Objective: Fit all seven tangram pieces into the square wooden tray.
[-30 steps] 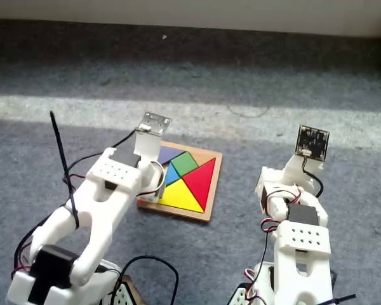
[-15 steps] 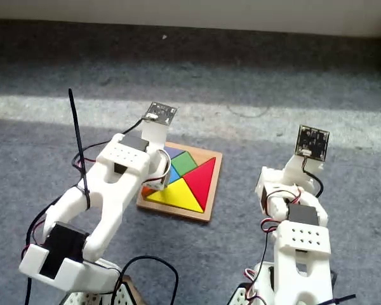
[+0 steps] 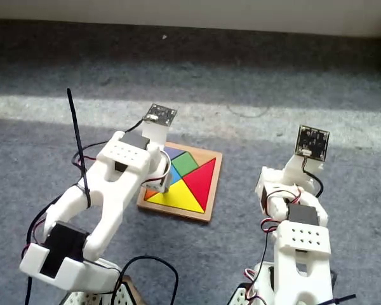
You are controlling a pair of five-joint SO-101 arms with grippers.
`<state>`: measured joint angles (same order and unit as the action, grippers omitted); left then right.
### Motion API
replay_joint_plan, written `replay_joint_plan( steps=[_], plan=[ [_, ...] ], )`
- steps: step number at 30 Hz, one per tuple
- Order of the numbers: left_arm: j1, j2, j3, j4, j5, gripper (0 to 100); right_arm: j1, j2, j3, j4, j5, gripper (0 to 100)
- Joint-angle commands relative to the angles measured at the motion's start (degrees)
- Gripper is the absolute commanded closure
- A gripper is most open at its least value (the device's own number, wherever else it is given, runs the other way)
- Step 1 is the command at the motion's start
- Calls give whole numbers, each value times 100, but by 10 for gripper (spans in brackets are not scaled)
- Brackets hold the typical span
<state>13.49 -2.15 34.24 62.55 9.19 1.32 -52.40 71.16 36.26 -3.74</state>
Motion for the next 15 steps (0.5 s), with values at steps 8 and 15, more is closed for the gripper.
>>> replay_joint_plan(
  steps=[8,15],
  plan=[
    [-259,-1824,769,-167,9,796,-31,-127,-66,-154,62,959],
    [-725,-3081,1657,-774,9,798,-48,-136,-57,-154,62,959]
  ],
)
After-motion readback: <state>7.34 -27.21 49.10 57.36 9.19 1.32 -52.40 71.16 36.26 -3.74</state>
